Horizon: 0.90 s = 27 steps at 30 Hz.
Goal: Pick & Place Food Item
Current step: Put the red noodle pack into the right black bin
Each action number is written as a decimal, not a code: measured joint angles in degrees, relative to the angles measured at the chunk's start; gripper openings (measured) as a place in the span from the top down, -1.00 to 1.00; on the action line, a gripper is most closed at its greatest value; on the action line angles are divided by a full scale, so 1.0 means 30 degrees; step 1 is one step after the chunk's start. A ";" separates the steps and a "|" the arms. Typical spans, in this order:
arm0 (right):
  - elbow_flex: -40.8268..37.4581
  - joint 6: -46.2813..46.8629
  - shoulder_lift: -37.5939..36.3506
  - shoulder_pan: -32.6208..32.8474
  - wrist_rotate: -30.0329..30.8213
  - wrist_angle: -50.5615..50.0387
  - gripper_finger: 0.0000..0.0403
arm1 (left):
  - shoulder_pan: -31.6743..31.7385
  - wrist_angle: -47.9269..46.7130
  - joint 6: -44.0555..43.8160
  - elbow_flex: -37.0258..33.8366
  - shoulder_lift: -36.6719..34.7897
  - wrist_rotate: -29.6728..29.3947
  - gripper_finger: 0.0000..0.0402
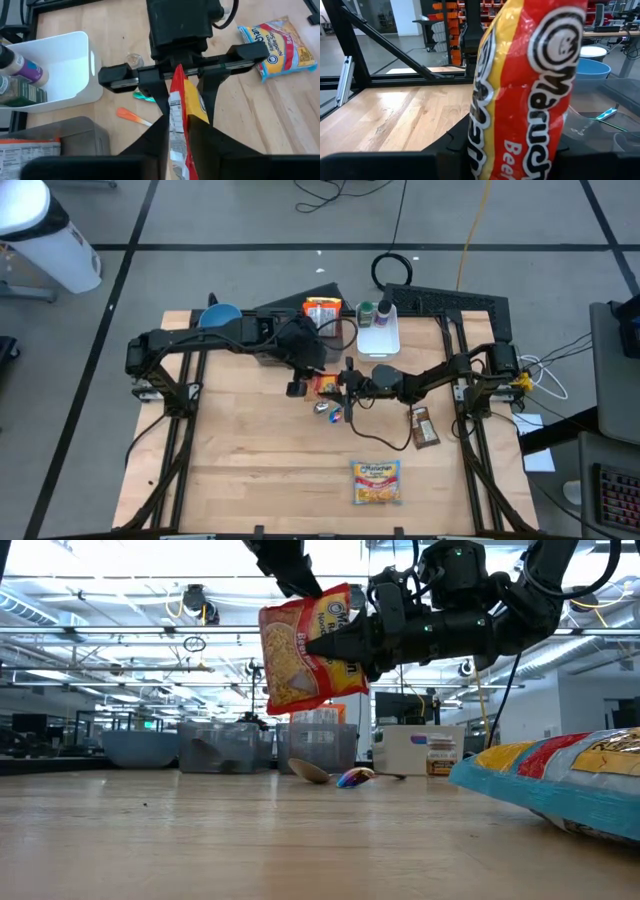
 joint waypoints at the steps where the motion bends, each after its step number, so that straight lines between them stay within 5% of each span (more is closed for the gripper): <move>1: 0.0000 -0.0063 0.0000 0.0000 0.0000 0.0004 0.41 | 0.0000 0.0018 0.0014 0.0000 0.0000 0.0000 0.53; 10: -0.0006 -0.0413 0.0000 -0.0007 0.0007 0.0063 0.42 | 0.0457 -0.0589 -0.0578 0.0000 -0.1450 -0.0188 0.03; 16: -0.0007 -0.0413 0.0000 -0.0007 0.0049 0.0330 0.41 | 0.0892 -0.1713 -0.1472 -0.0844 -0.3294 0.1368 -0.10; 21: -0.0028 -0.0707 -0.0590 -0.0007 0.0036 0.0367 0.42 | 0.0816 0.1486 -0.2283 -0.4254 -0.4875 0.2414 -0.11; 27: -0.0021 -0.1127 -0.1572 0.0208 0.0013 -0.0451 0.42 | 0.0823 0.8834 -0.3386 -0.8962 -0.6317 0.2492 -0.11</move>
